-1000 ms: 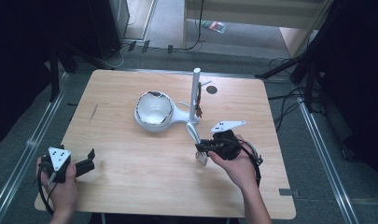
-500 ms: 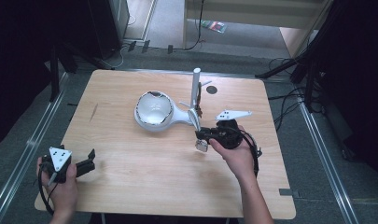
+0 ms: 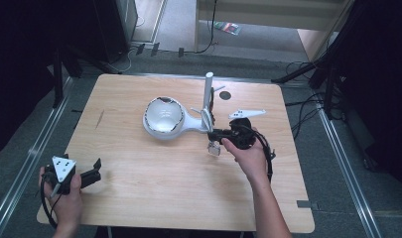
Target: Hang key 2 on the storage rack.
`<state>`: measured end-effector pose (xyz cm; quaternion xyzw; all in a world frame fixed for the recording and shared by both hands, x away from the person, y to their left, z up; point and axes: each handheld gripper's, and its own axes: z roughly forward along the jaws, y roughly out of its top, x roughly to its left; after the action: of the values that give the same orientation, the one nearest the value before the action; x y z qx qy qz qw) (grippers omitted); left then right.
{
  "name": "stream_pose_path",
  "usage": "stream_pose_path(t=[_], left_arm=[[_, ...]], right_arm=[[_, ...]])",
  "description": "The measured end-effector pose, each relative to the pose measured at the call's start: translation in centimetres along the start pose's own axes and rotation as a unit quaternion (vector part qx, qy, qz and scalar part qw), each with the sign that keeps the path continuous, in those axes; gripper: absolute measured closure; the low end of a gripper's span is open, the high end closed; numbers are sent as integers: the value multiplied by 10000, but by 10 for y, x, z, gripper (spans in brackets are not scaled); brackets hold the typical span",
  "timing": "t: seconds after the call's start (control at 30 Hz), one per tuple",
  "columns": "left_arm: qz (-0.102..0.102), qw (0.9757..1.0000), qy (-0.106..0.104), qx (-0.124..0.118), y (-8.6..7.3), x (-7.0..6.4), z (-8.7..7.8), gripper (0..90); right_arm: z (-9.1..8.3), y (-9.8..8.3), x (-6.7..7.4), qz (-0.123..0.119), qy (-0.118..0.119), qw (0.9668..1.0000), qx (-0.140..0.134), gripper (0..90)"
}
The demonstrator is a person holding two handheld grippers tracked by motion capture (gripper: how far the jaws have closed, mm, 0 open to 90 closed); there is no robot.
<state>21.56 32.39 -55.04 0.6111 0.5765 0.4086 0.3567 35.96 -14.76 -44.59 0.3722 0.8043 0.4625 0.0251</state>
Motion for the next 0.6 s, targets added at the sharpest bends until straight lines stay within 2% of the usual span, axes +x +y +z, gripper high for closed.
stream_pose_path(t=[0.17,0.6], left_arm=[[9,10000,8,-7,0,0,0,0],[19,10000,12,-3,0,0,0,0]], right_arm=[[2,1,-8,158,138,9998,-39,758],[9,3,-18,342,354,9988,19,758]])
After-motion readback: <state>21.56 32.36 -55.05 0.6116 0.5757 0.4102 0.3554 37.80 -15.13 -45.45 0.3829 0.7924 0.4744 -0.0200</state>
